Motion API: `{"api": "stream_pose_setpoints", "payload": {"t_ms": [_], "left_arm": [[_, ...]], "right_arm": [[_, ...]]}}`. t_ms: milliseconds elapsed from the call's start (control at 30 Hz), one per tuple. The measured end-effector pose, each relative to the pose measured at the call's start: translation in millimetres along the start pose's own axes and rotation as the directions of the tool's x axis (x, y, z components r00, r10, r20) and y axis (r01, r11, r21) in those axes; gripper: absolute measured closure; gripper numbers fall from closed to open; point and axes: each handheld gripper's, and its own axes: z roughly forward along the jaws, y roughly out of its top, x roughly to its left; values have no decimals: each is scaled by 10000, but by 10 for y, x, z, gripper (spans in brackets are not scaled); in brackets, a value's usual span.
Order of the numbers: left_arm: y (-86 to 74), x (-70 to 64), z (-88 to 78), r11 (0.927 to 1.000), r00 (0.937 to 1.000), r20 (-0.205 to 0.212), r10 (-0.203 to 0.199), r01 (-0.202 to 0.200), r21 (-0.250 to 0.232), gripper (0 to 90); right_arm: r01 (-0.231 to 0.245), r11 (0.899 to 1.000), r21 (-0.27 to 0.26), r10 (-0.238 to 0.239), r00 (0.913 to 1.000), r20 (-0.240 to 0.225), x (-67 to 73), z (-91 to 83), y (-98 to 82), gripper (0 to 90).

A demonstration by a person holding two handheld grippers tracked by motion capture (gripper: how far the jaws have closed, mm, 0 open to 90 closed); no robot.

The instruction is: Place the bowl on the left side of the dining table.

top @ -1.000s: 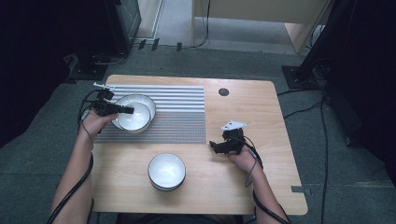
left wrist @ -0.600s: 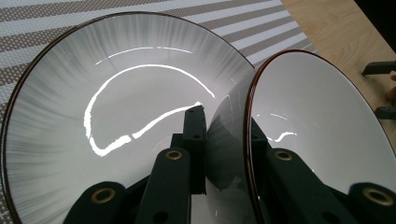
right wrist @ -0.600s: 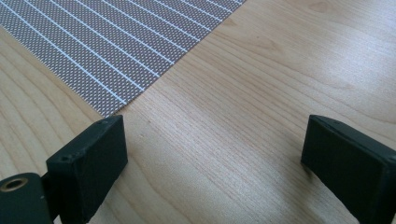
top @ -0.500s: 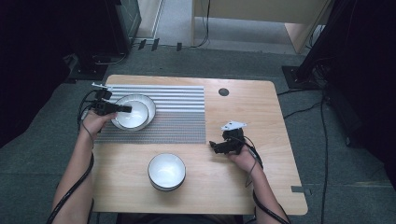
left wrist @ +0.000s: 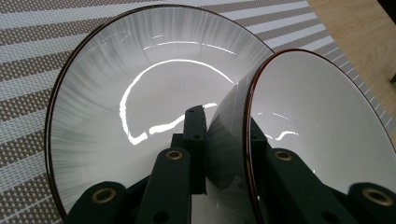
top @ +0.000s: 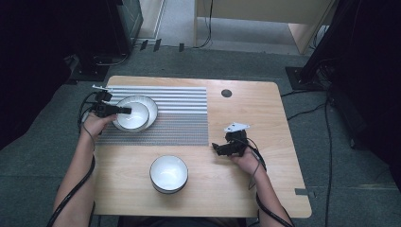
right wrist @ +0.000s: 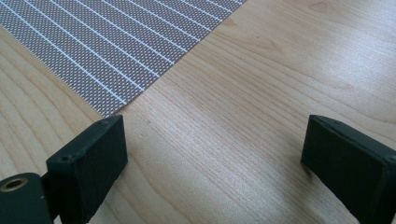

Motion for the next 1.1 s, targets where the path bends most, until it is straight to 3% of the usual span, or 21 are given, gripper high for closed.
{"api": "stream_pose_setpoints", "payload": {"t_ms": [567,900,1100], "left_arm": [[-12,82,18,9993,9995,-109,-295,293,-219,793],[-21,72,8,9989,9999,-115,-72,67,-457,778],[-48,86,-10,9987,9999,-68,-78,74,-510,678]], "right_arm": [[4,10000,3,-4,10000,2,0,0,0,64],[2,10000,3,-2,10000,4,1,0,0,64],[3,10000,3,-3,10000,4,1,0,0,64]]}}
